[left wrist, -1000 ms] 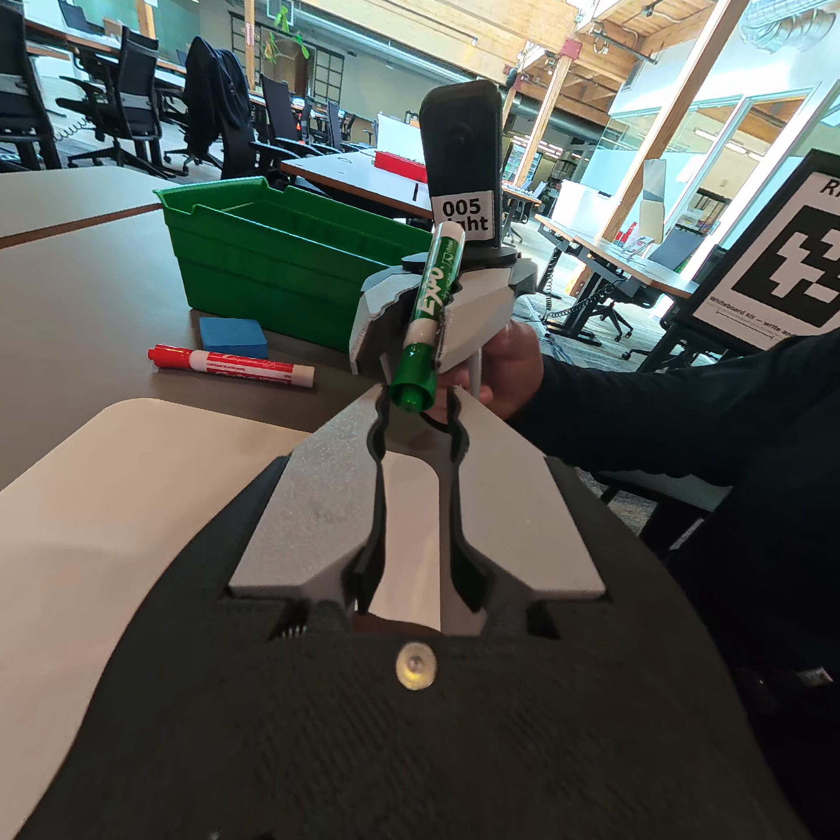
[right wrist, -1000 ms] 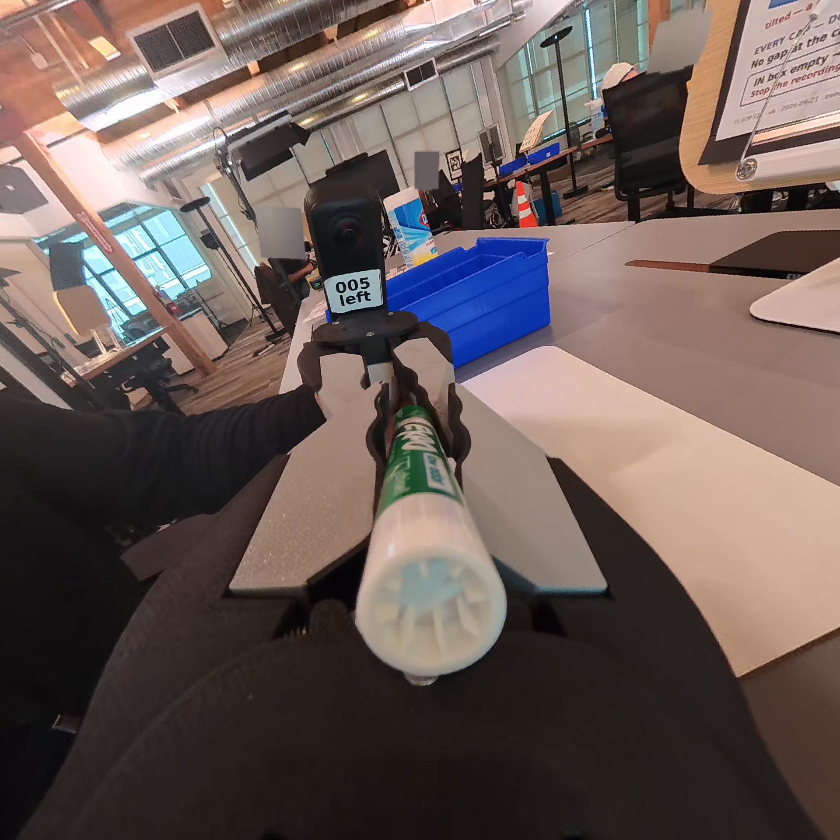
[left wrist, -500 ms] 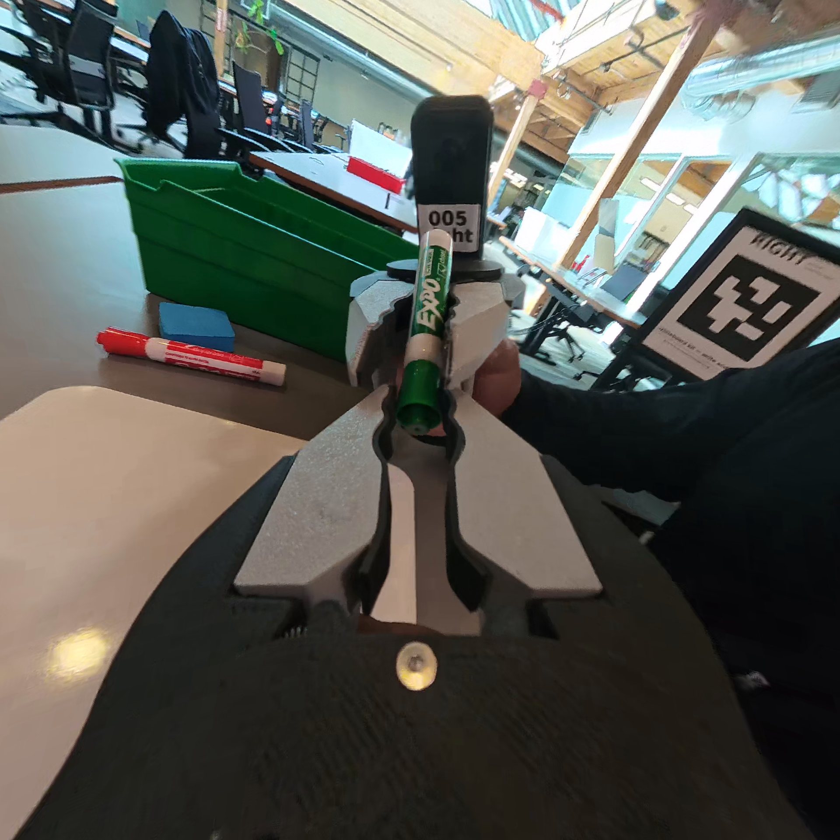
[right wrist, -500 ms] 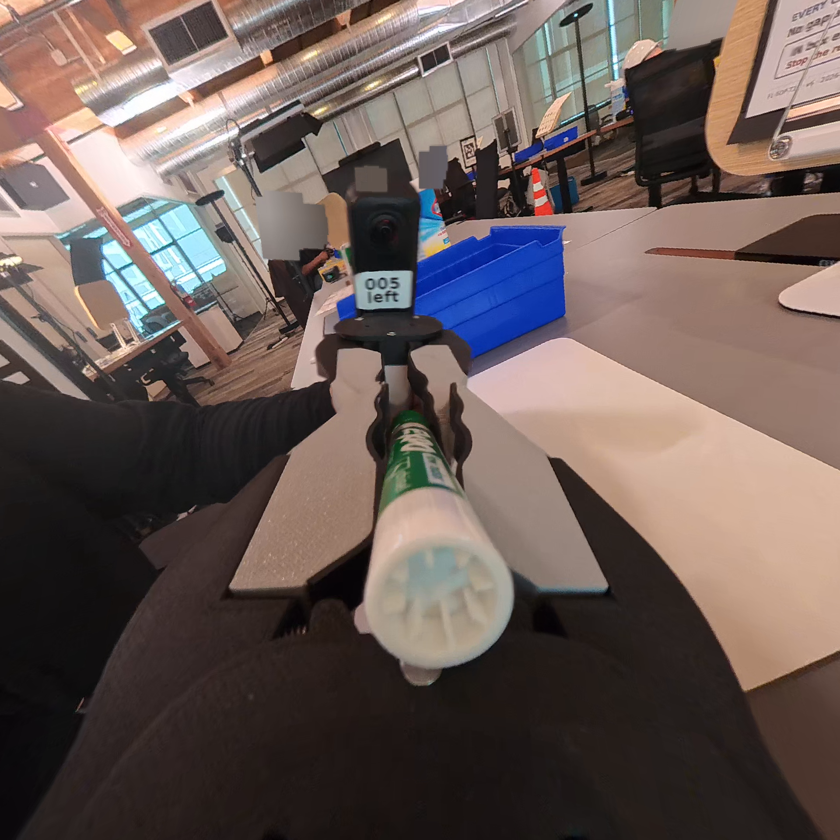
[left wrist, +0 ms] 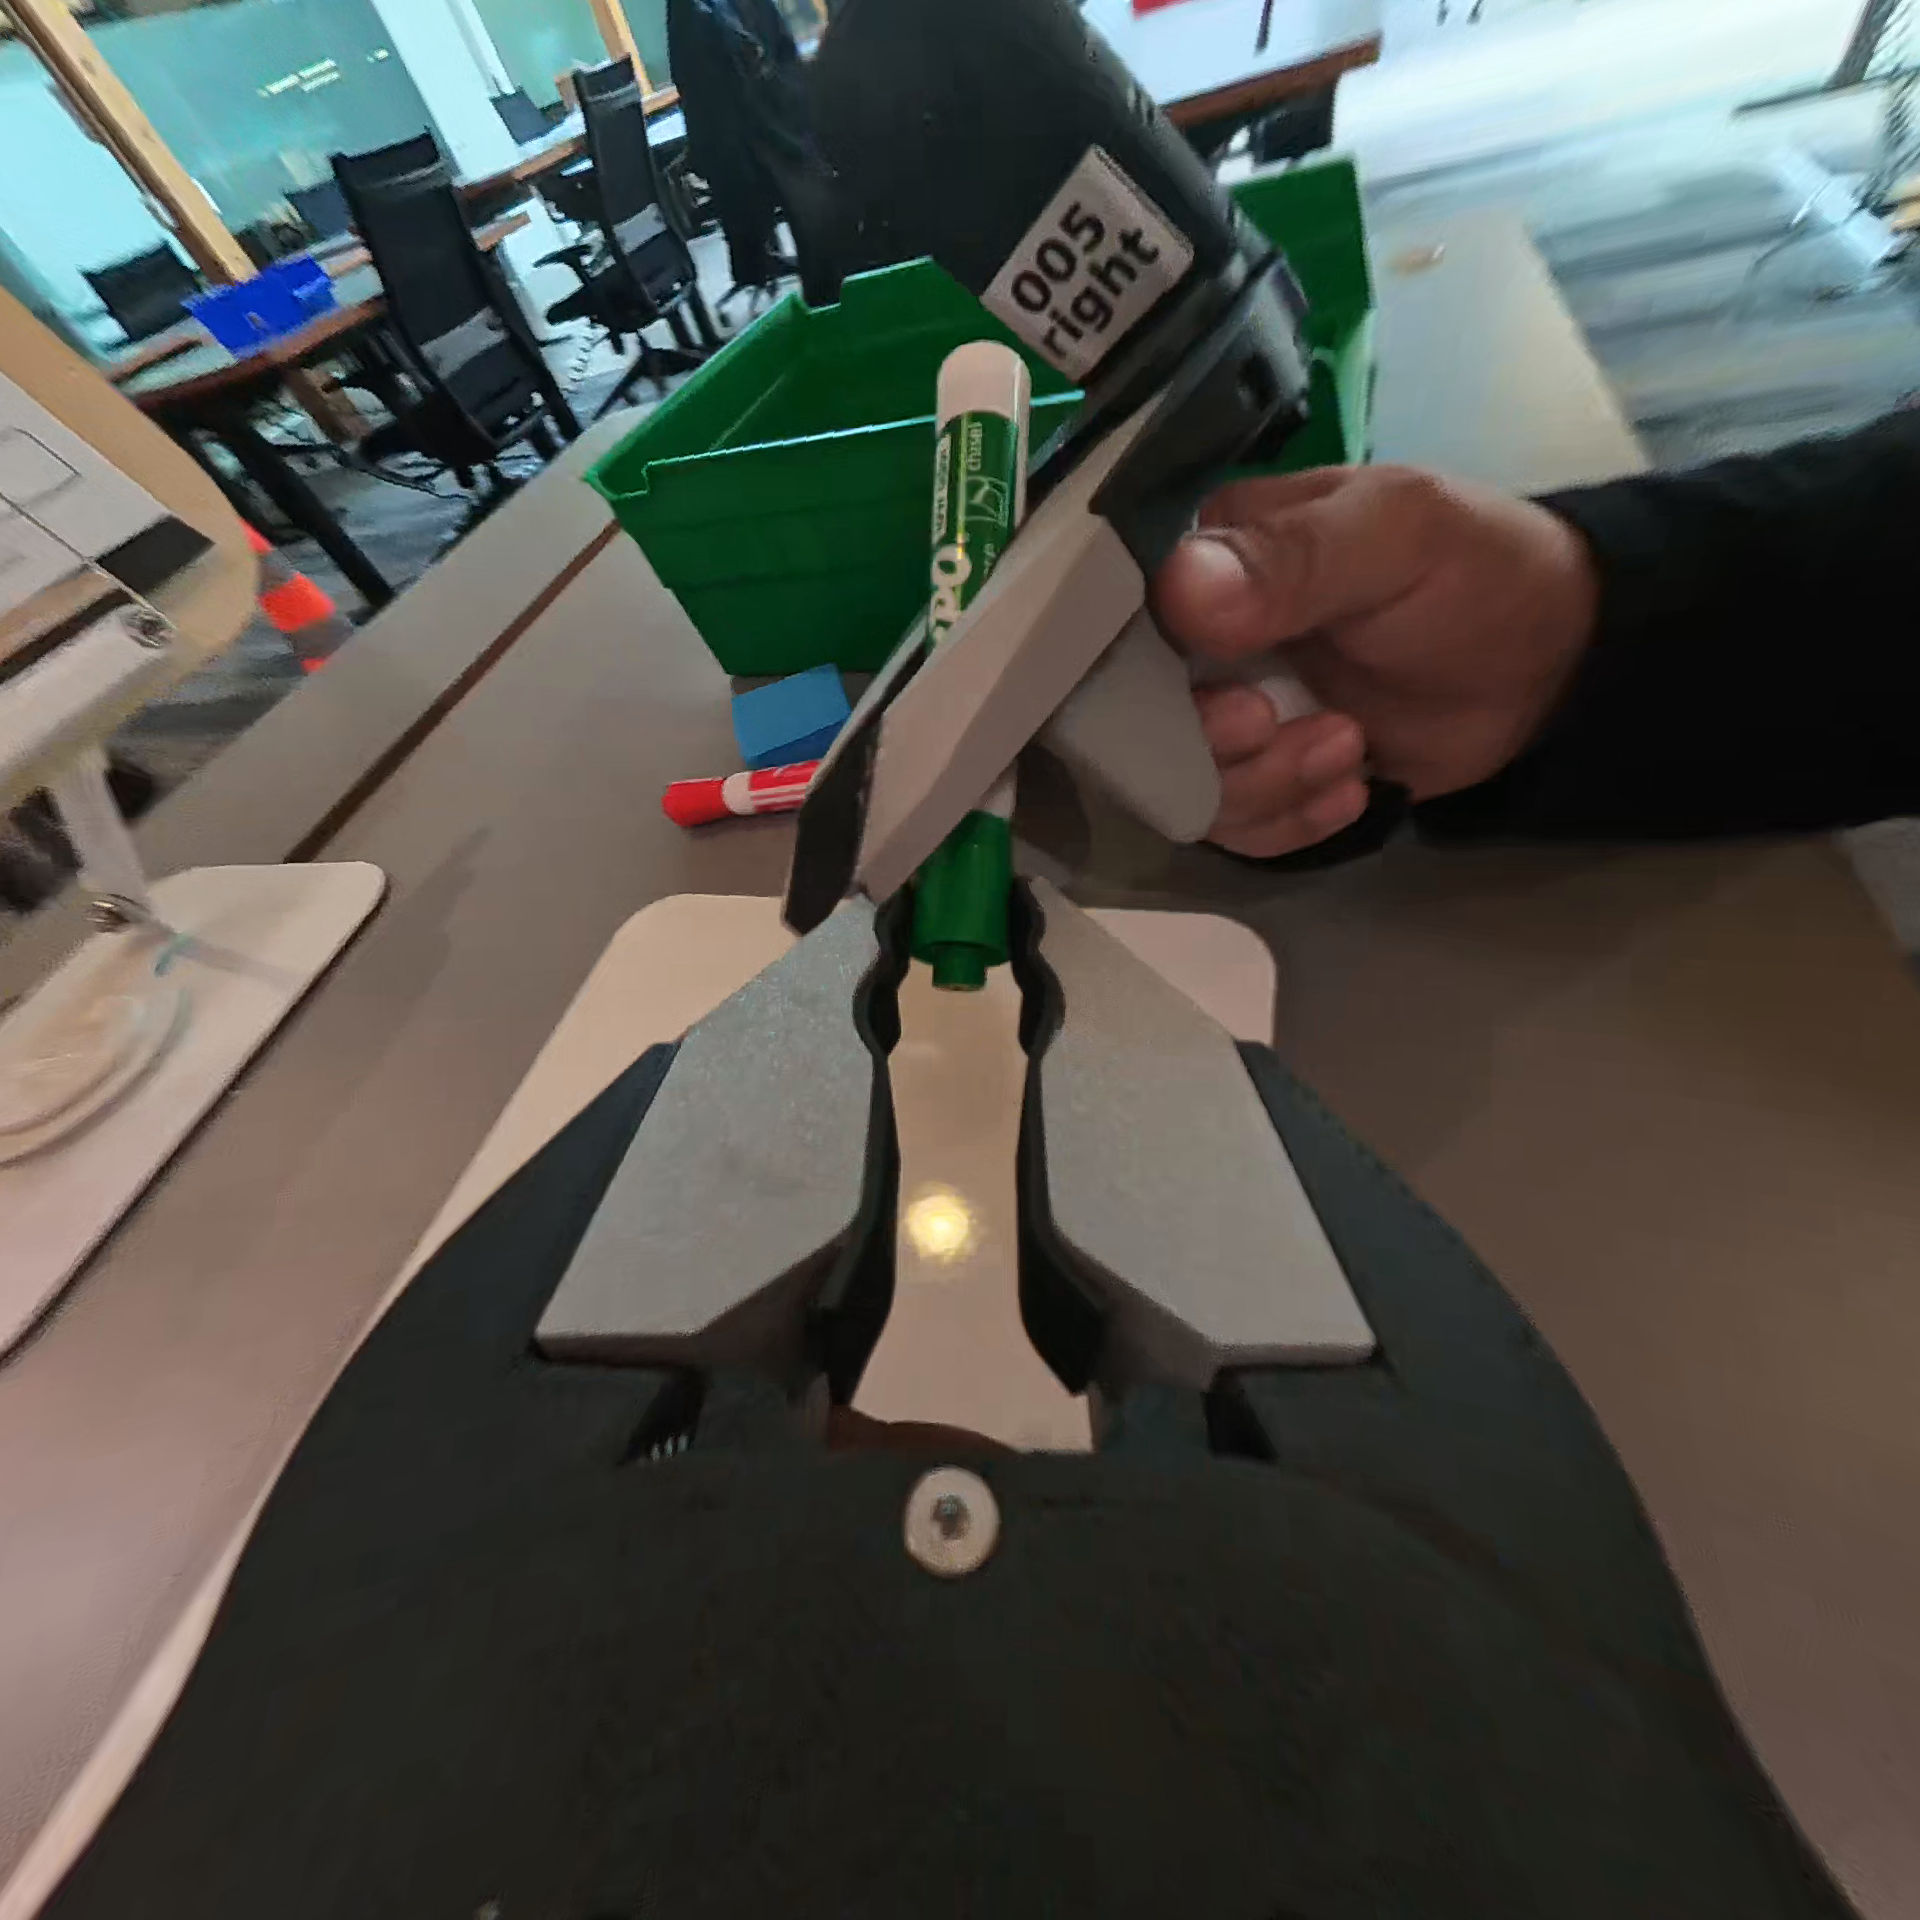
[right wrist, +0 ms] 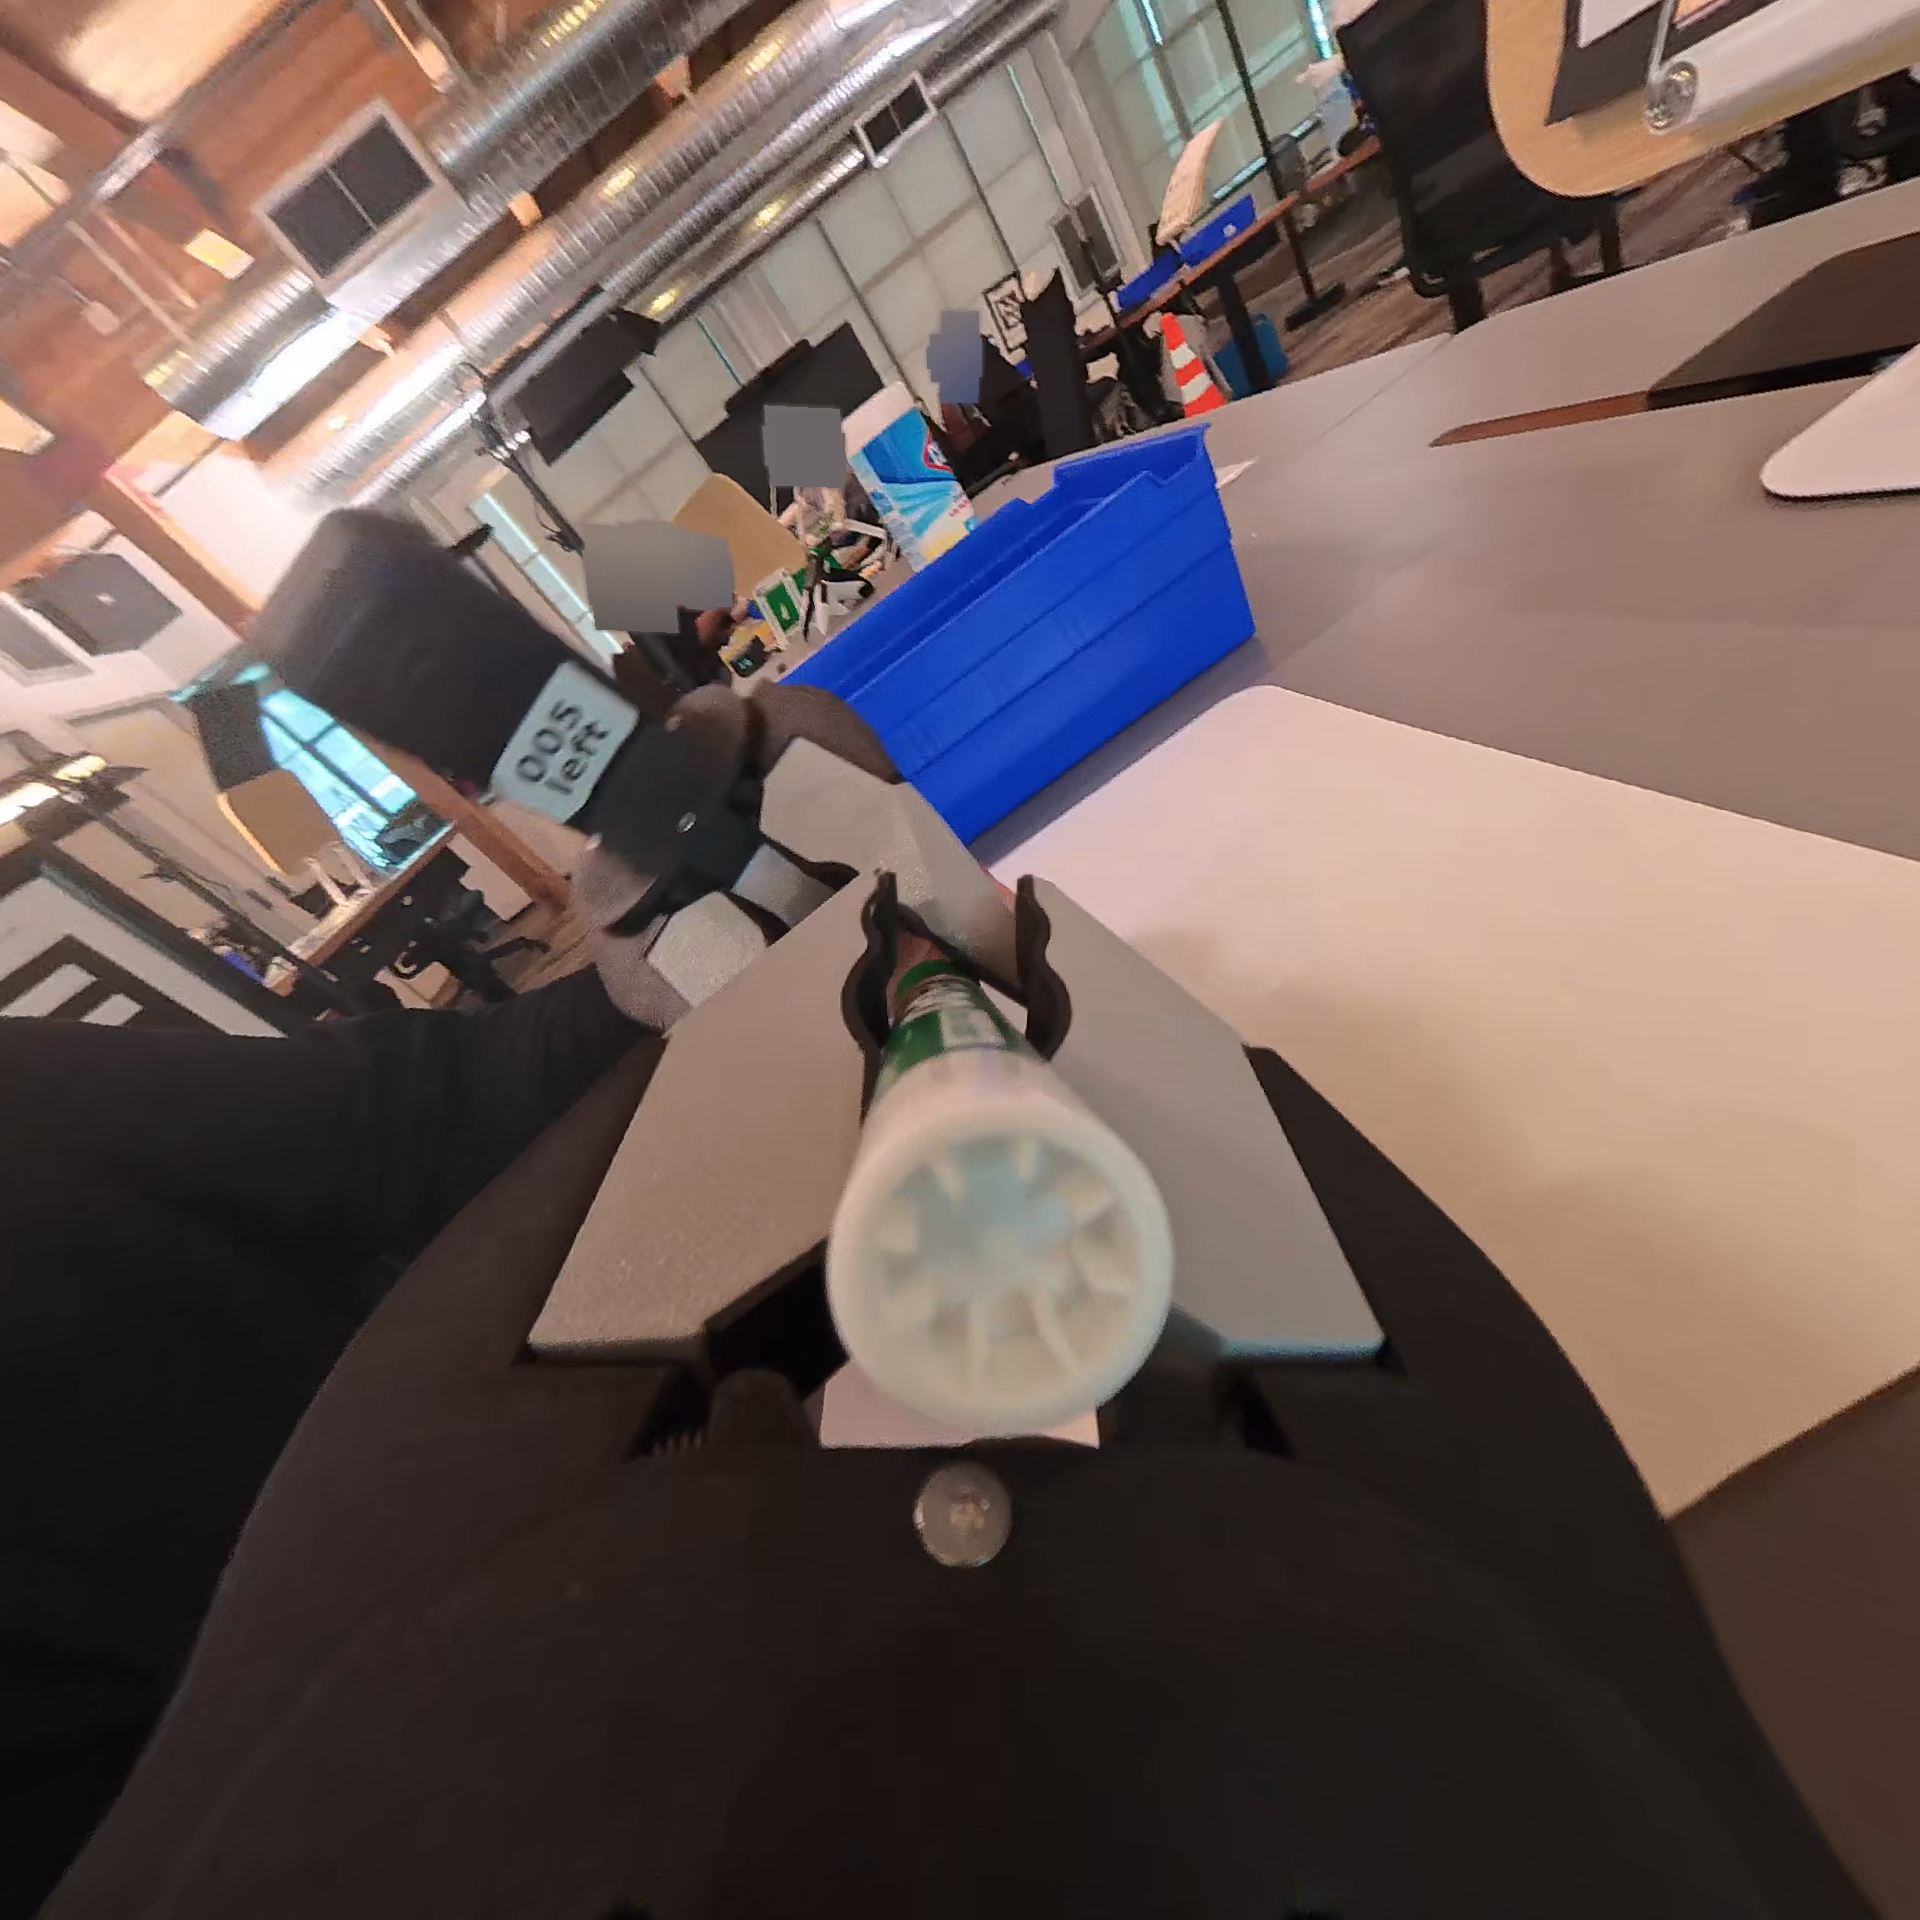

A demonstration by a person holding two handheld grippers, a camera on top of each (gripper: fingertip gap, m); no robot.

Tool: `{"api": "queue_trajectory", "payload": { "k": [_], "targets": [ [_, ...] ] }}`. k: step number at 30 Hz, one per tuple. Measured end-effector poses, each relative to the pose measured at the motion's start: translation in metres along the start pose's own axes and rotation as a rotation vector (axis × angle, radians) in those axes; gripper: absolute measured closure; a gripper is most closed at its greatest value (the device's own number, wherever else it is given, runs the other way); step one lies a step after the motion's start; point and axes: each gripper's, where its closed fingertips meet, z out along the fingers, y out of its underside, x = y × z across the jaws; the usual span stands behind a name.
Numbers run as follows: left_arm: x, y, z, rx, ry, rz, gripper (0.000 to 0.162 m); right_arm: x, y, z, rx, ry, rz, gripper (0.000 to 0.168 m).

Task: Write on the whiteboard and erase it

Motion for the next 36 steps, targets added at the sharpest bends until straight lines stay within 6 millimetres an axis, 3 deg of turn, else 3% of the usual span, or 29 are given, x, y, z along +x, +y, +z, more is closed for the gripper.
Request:
{"api": "queue_trajectory", "payload": {
  "k": [4,8,10,19,26,36],
  "targets": [
    [0.021,-0.009,-0.007,0.041,0.266,-0.298,0.146,-0.020,-0.003,0.000,0.002,-0.050,-0.112,0.148],
    [0.051,-0.029,-0.027,0.109,0.656,-0.666,0.146,-0.056,-0.004,-0.001,0.015,-0.203,-0.199,0.149],
    [0.060,-0.034,-0.036,0.135,0.805,-0.758,0.145,-0.071,-0.001,-0.001,0.000,-0.285,-0.212,0.149],
    [0.041,-0.028,-0.039,0.082,0.572,-0.542,0.145,-0.057,0.007,0.000,-0.061,-0.195,-0.270,0.147],
    [0.044,-0.009,-0.043,-0.037,0.557,-0.491,0.145,-0.051,0.002,-0.003,-0.038,-0.201,-0.214,0.139],
    [0.039,-0.004,-0.045,-0.035,0.550,-0.516,0.145,-0.045,0.007,0.000,-0.067,-0.190,-0.158,0.141]
  ]
}}
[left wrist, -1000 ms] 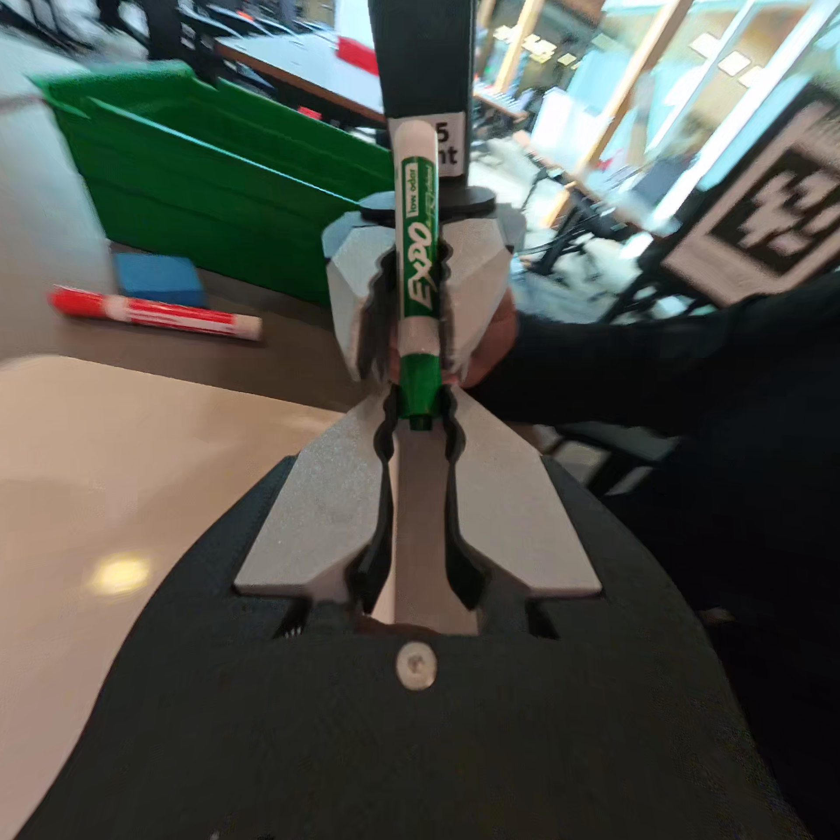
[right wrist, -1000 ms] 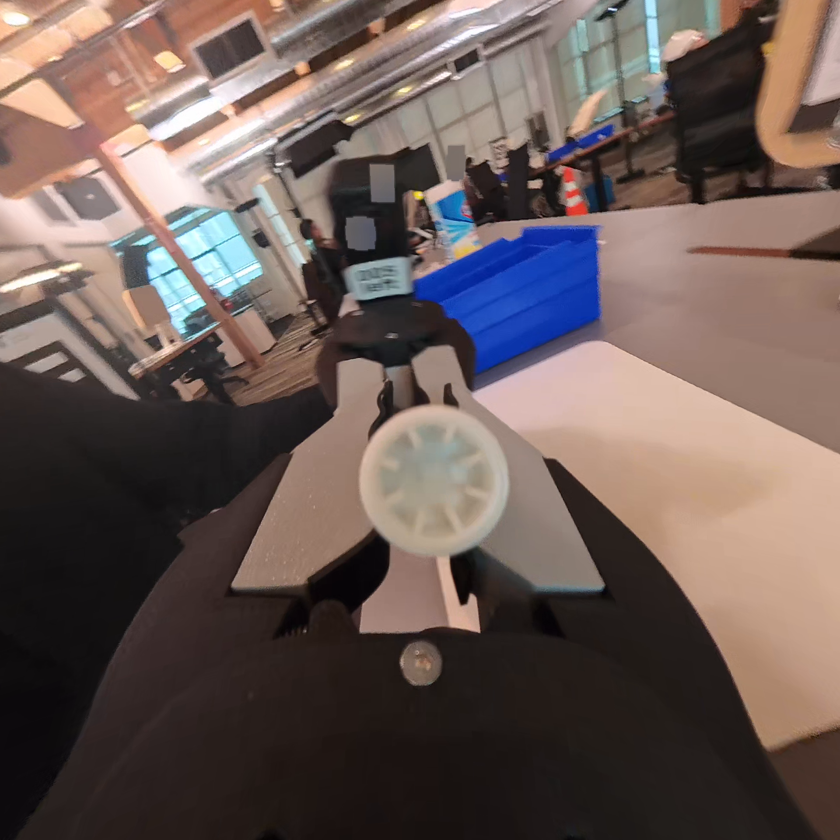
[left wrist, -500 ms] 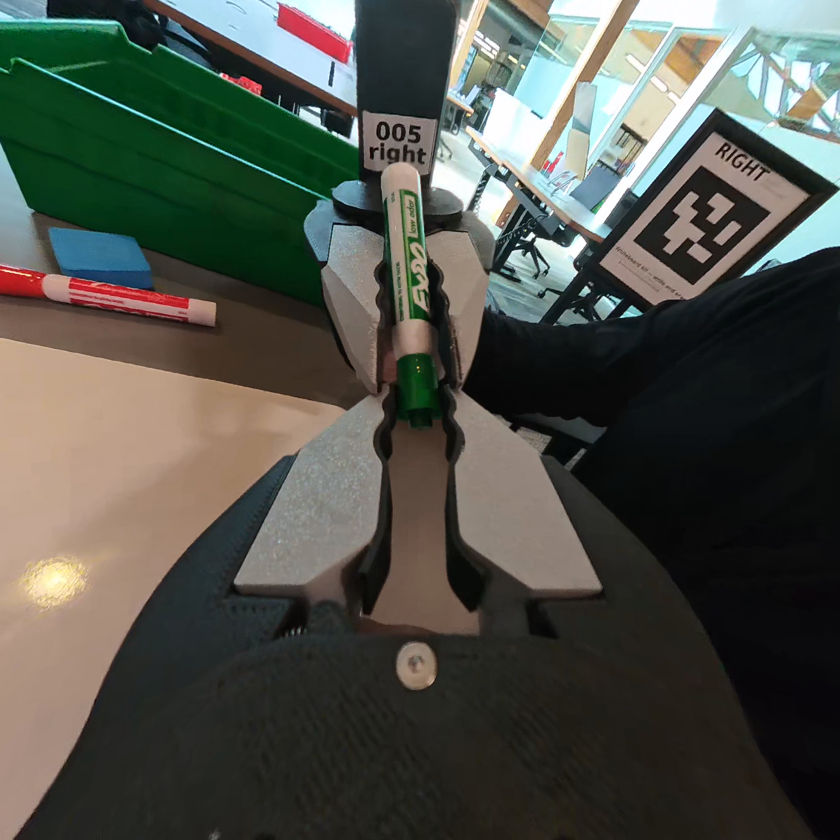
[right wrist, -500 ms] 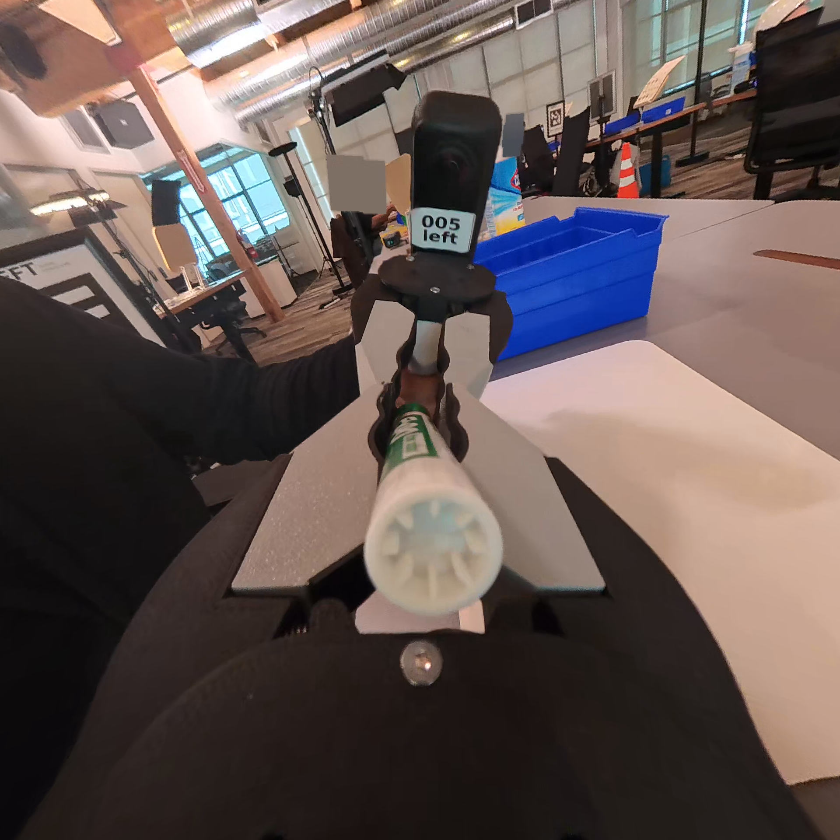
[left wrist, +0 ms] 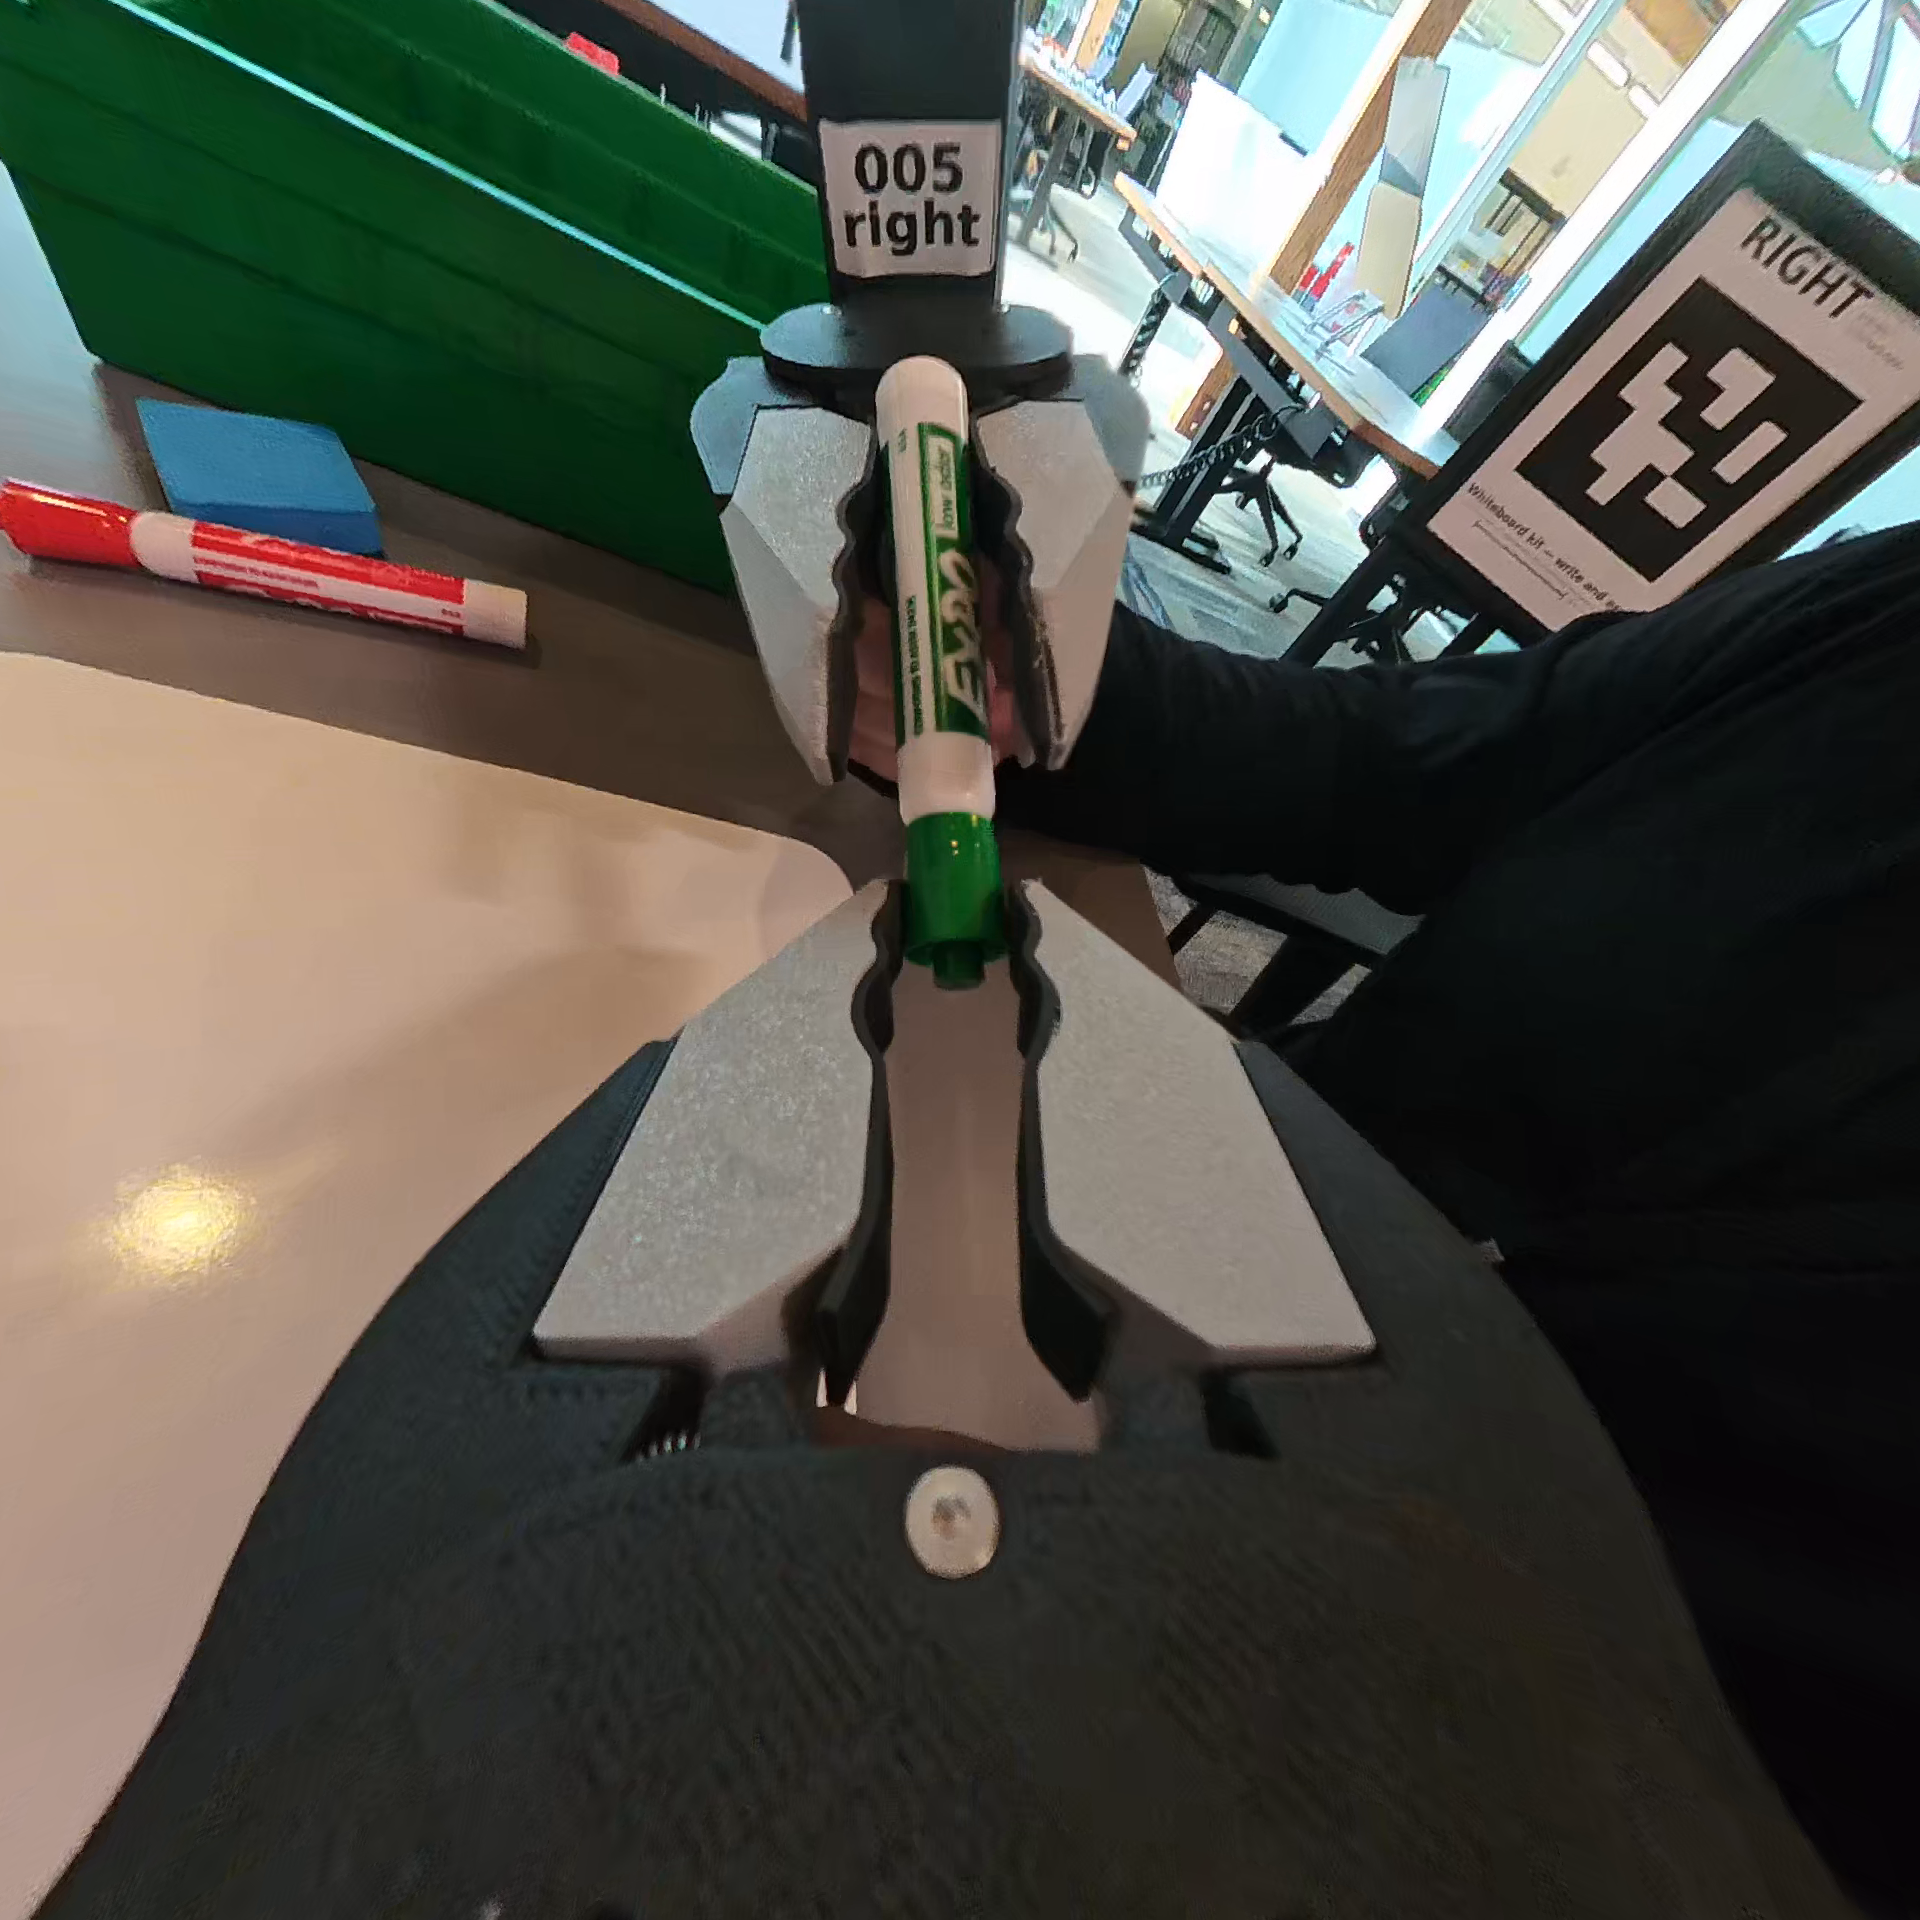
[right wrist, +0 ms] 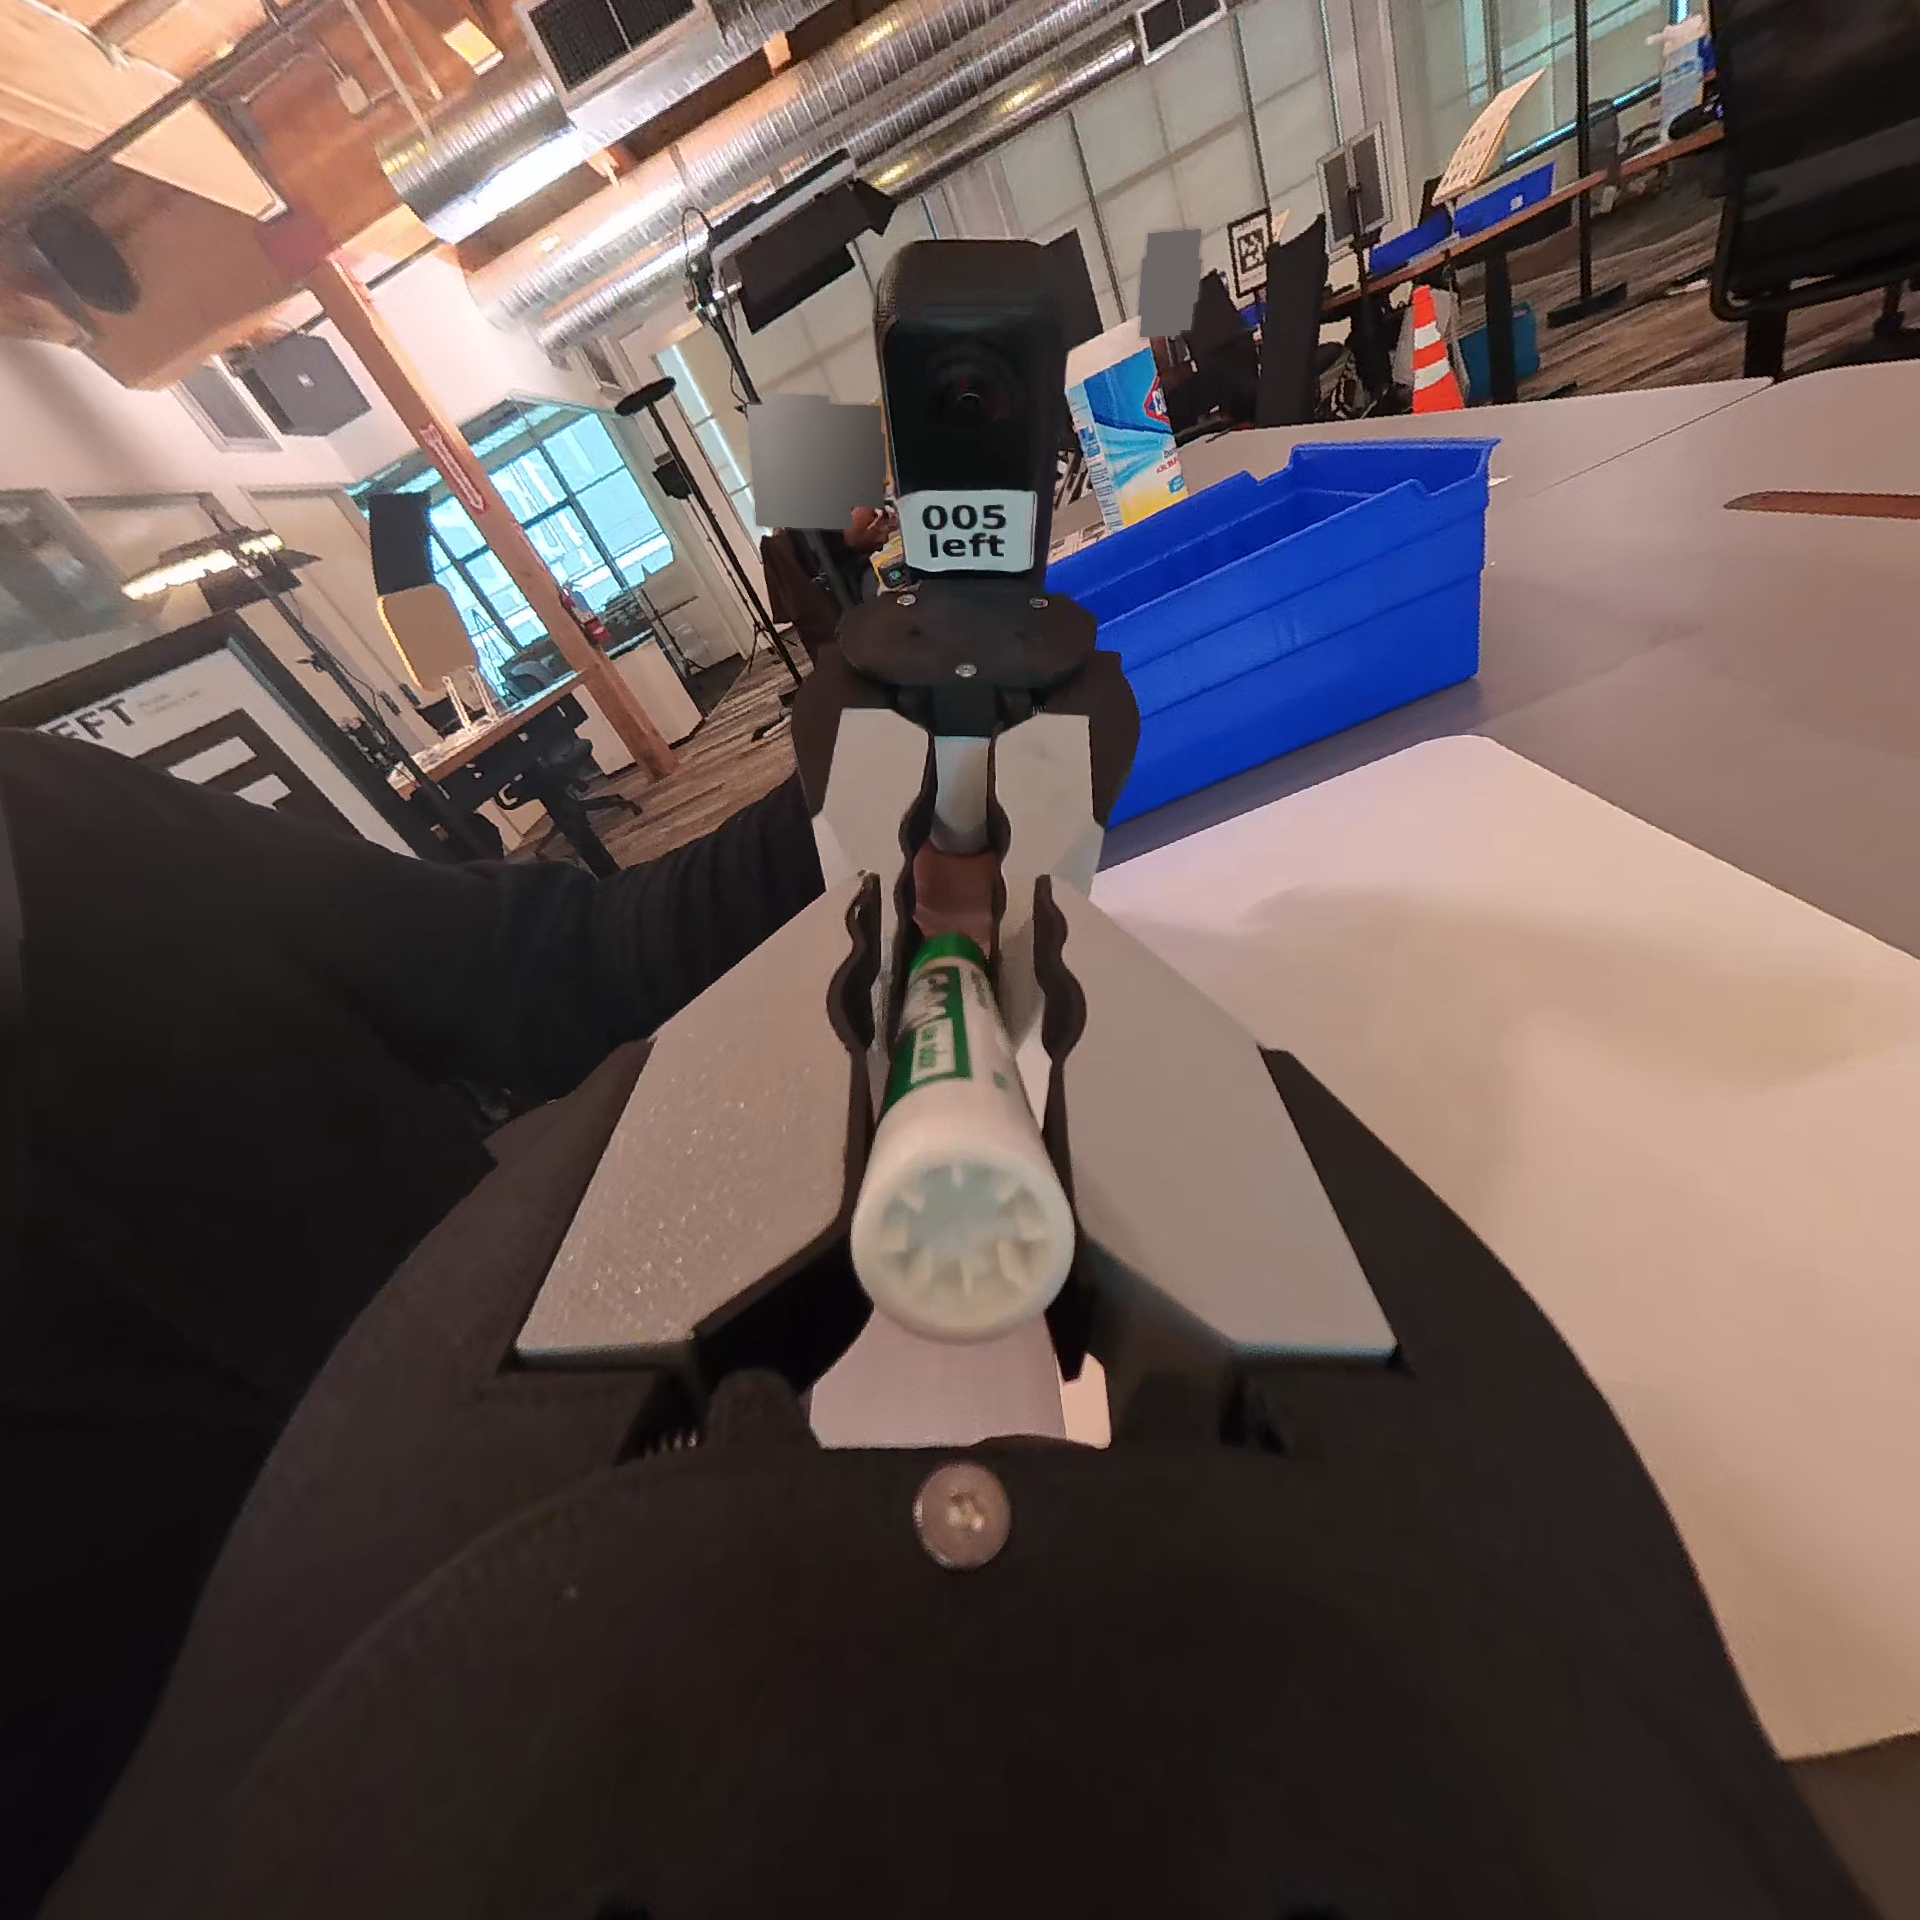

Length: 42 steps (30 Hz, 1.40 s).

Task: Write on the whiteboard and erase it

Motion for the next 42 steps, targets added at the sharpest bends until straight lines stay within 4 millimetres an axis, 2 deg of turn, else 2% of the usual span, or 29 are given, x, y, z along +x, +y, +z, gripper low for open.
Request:
{"api": "queue_trajectory", "payload": {
  "k": [3,7,12,14,24,31,35,42],
  "targets": [
    [-0.003,0.007,0.008,-0.044,-0.030,0.015,0.145,0.002,0.001,0.001,-0.001,0.016,-0.006,0.141],
    [-0.003,0.008,0.014,-0.045,-0.043,0.016,0.143,0.001,-0.004,-0.001,0.028,0.024,-0.016,0.142],
    [-0.006,0.015,0.023,-0.079,-0.055,0.007,0.135,-0.002,-0.006,0.000,0.040,0.029,-0.041,0.142],
    [-0.004,0.014,0.026,-0.072,-0.053,0.029,0.145,-0.001,-0.003,0.002,0.017,0.031,-0.042,0.142],
    [0.005,0.023,0.030,-0.130,-0.027,0.057,0.145,-0.008,0.006,0.005,-0.036,-0.006,-0.051,0.142],
    [0.021,0.022,0.028,-0.115,0.083,0.015,0.145,-0.018,0.007,0.006,-0.046,-0.075,-0.050,0.142],
    [0.019,0.023,0.028,-0.125,0.063,0.020,0.140,-0.016,0.009,0.006,-0.054,-0.061,-0.057,0.141],
    [0.009,0.025,0.032,-0.145,-0.008,0.049,0.146,-0.013,0.008,0.003,-0.052,-0.051,-0.052,0.141]
  ]
}}
